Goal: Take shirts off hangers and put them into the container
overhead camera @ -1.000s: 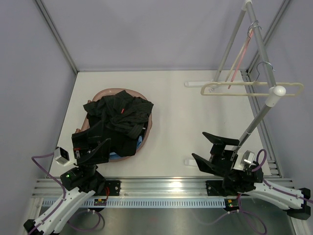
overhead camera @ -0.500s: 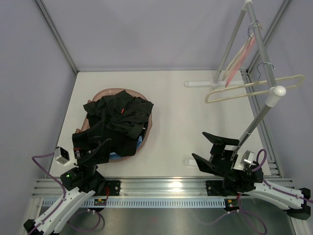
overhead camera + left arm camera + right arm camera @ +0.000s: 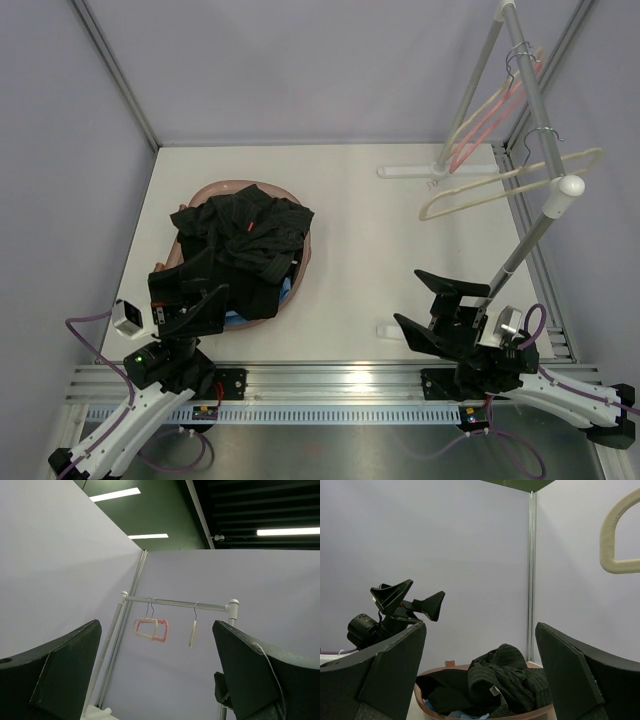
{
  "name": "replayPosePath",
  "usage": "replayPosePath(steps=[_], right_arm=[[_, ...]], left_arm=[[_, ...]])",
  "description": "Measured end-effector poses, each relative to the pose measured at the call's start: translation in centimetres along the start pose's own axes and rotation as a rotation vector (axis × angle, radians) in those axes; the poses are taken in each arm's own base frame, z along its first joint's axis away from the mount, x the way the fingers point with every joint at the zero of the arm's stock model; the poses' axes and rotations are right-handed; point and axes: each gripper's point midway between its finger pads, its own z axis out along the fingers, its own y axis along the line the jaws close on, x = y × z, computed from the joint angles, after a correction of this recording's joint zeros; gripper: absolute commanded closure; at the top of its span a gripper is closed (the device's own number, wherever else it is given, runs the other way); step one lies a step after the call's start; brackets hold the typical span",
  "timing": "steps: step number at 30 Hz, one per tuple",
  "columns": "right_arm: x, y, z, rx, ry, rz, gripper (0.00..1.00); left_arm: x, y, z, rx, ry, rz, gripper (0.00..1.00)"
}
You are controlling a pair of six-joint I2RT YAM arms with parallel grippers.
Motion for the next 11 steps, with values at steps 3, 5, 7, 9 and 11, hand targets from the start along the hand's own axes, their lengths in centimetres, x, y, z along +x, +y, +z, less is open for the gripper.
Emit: replayPosePath(steps=[3, 5, 7, 9, 11], right_arm=[[-0.13, -0.07, 0.02, 0.006, -0.005, 0.008, 0.0], [-0.22, -0.13, 0.03, 0.01, -0.009, 0.012, 0.01], [-0.26, -0.26, 0.04, 0.019, -0.01, 0.019, 0.01], [-0.28, -0.55, 0.03, 0.037, -0.011, 0.028, 0.01], [-0.21, -0.72, 0.01, 0.048, -0.008, 0.034, 0.01]], left_arm=[[0.1, 0.05, -0.02, -0.002, 0.004, 0.0, 0.01], [0.23, 0.13, -0.04, -0.005, 0.009, 0.0, 0.01], [0.36, 0.2, -0.06, -0.008, 0.014, 0.0, 0.01], [0.42, 0.24, -0.08, -0.01, 0.017, 0.0, 0.01], [0.47, 0.27, -0.08, -0.011, 0.019, 0.0, 0.01]])
